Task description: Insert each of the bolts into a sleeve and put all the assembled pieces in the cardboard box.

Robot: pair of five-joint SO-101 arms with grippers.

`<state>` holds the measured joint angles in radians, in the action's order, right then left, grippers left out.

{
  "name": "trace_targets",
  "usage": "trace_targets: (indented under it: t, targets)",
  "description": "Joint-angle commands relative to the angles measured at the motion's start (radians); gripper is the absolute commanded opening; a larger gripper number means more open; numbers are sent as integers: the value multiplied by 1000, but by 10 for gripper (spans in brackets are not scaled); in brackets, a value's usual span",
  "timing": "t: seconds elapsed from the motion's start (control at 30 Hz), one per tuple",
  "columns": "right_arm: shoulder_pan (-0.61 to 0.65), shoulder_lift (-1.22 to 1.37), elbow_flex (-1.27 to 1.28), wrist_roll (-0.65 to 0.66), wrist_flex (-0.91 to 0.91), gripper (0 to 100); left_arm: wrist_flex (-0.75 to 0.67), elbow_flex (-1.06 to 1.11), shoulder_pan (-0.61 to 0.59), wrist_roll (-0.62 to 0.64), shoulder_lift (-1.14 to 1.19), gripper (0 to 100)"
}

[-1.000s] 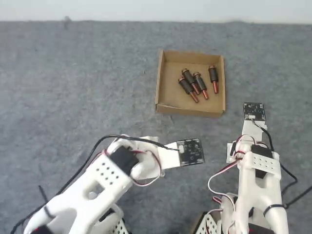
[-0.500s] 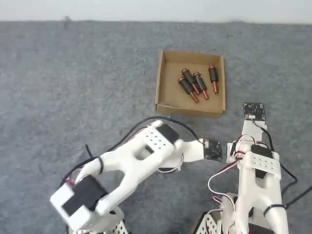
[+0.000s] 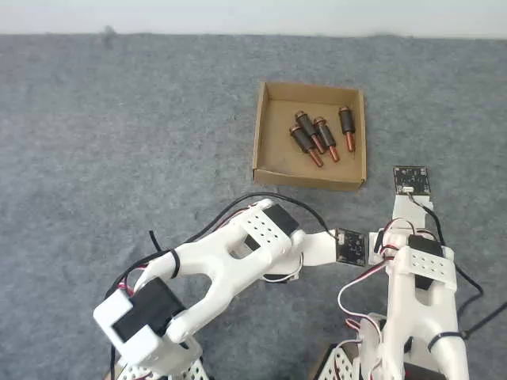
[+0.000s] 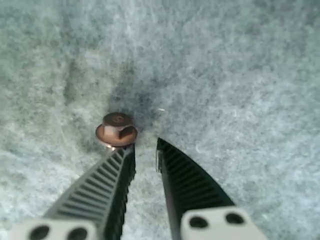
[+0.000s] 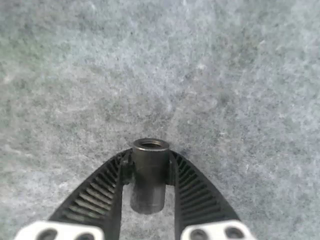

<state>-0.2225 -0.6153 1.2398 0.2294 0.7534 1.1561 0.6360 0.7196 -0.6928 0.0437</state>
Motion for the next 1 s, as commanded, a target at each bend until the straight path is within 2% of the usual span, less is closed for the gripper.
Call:
trace_targets:
  t: [0.0, 0.13, 0.3, 0.63, 0.97]
  targets:
    - [13, -45, -9, 18, -15, 6, 8, -56, 0, -5, -20, 70]
    - [13, -45, -9, 18, -15, 6, 66, -94, 0, -3, -61, 71]
    - [13, -45, -9, 18, -13, 6, 63, -67, -2, -3, -124, 73]
    - [13, -45, -8, 18, -13, 6, -55, -27, -110, -3, -100, 73]
    - [13, -45, -8, 18, -13, 6, -61, -47, -100, -3, -29, 73]
